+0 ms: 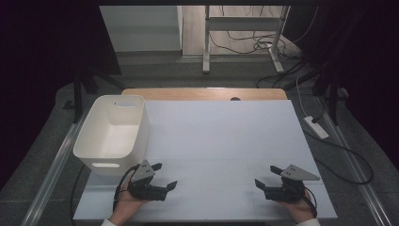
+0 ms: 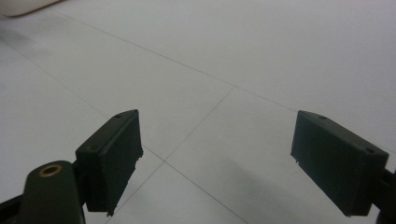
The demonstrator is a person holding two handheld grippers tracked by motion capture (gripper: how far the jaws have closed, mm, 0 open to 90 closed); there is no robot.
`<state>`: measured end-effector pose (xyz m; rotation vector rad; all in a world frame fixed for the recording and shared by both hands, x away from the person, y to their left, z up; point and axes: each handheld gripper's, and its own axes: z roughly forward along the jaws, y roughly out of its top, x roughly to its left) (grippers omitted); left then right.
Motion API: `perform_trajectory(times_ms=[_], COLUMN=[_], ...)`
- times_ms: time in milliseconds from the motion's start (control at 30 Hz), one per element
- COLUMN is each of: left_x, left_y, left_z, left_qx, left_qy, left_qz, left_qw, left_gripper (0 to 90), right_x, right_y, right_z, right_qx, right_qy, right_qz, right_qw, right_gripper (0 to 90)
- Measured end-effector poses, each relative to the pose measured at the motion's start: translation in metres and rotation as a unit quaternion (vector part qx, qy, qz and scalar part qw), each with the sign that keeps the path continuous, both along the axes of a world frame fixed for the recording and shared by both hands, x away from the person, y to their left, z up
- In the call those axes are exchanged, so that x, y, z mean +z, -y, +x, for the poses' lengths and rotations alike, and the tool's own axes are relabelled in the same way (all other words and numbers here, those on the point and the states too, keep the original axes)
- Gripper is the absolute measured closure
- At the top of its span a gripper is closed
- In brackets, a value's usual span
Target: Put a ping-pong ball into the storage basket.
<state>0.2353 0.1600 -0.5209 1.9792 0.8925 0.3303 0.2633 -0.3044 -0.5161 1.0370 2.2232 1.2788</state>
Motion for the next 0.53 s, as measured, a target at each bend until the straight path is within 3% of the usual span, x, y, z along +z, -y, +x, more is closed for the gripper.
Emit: perform_trajectory(times_ms=[533], left_x=[0.0012], left_y=[-0.0041], left_z=[0.0010], left_qx=[0.003], left_qy=[-0.002], left_qz=[-0.012], left_qw=[0.9999], left_gripper=[12.7], right_x=[-0.0004], right_y=[0.0025], right_z=[-0.0023], right_qx=[0.001], right_qy=[-0.001], right_qz=[-0.001], right_qw=[1.0000], right_gripper=[16.0])
